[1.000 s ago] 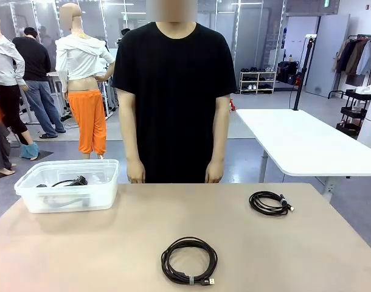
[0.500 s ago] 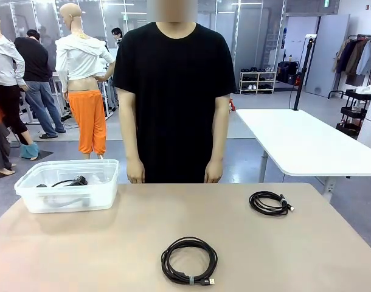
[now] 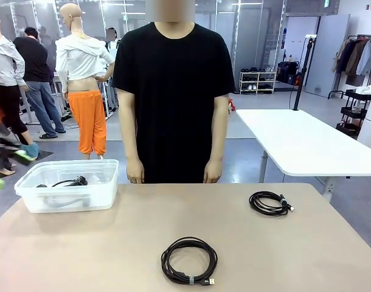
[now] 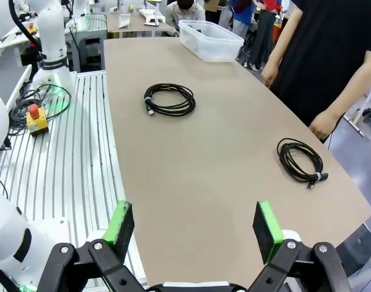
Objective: Organize and store the cables.
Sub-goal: Place the USB Extension Cable into the Organizing box.
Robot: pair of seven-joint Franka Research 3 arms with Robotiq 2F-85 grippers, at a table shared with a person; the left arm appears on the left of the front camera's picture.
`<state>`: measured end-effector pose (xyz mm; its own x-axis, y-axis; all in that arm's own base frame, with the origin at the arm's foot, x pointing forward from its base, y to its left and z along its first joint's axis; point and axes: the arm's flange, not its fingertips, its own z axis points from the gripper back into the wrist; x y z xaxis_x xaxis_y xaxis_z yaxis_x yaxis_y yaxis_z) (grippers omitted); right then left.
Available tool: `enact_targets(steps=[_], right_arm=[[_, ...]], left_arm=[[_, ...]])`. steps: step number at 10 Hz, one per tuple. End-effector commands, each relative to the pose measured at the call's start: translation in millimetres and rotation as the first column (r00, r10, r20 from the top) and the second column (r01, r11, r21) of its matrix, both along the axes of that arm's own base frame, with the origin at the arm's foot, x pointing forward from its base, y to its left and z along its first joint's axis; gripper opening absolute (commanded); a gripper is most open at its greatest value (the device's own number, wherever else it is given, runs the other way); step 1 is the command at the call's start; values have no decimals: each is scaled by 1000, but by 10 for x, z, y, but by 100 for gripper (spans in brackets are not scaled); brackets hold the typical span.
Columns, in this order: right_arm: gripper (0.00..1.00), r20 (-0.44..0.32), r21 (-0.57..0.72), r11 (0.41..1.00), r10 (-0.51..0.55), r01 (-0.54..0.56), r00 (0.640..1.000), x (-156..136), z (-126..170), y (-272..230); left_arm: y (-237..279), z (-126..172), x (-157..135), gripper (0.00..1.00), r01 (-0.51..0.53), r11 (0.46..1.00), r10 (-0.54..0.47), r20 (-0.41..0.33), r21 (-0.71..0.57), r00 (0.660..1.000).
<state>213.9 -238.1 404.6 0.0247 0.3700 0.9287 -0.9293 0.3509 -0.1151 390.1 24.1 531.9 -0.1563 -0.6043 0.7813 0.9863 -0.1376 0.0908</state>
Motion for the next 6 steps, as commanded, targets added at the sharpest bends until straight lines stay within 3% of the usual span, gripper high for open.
enact_targets(steps=[1,3,6], right_arm=[[100,27,6,1000,2,-2,1000,-33,2,-3],[100,27,6,1000,2,-2,1000,-33,2,-3],[100,27,6,1000,2,-2,1000,-33,2,-3]], left_arm=[[-901,42,-113,100,81,985,-94,78,150,993],[-1920,-73,-385,100,25,914,-63,80,406,995],[-2860,-355,-555,100,6,834,-83,114,552,990]])
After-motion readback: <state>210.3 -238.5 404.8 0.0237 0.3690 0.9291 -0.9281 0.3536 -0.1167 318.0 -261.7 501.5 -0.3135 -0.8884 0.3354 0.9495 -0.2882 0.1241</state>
